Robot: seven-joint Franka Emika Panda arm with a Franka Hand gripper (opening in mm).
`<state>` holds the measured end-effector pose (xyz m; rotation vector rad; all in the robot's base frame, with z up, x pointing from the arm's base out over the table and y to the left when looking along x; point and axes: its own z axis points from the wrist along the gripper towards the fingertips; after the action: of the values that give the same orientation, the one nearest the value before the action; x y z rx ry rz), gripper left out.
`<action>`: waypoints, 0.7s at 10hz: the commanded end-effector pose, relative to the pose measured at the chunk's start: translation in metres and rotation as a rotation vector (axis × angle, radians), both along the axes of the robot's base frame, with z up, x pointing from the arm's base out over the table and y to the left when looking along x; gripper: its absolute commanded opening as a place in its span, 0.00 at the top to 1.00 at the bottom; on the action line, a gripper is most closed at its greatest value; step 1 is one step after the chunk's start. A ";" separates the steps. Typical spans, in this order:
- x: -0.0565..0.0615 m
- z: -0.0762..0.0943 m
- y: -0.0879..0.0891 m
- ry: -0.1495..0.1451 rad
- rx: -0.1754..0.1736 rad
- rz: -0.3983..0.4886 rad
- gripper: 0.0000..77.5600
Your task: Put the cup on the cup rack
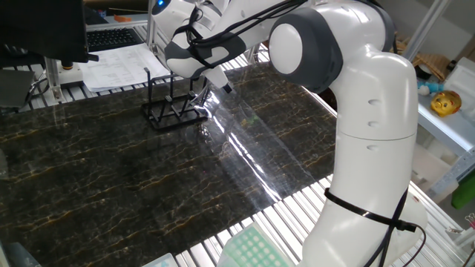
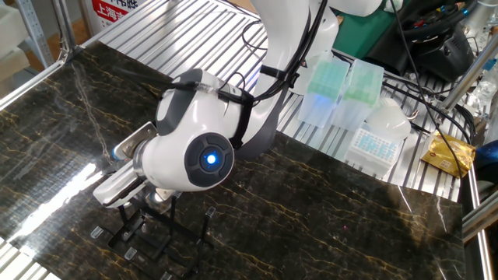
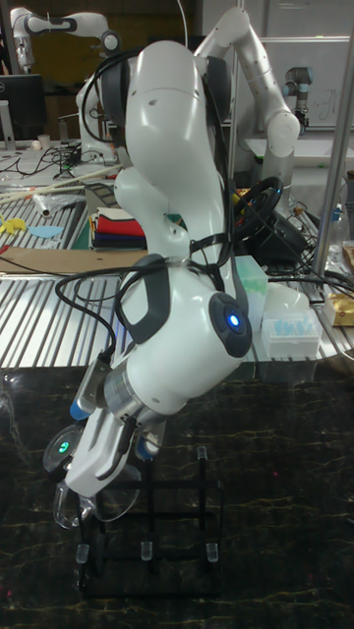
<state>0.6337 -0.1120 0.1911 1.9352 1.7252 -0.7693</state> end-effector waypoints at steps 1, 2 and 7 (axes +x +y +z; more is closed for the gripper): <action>0.010 0.004 0.005 -0.052 -0.083 -0.025 0.99; 0.010 0.004 0.005 -0.052 -0.084 -0.025 0.99; 0.010 0.005 0.005 -0.061 -0.092 -0.034 0.99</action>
<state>0.6332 -0.1109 0.1882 1.9330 1.7285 -0.7762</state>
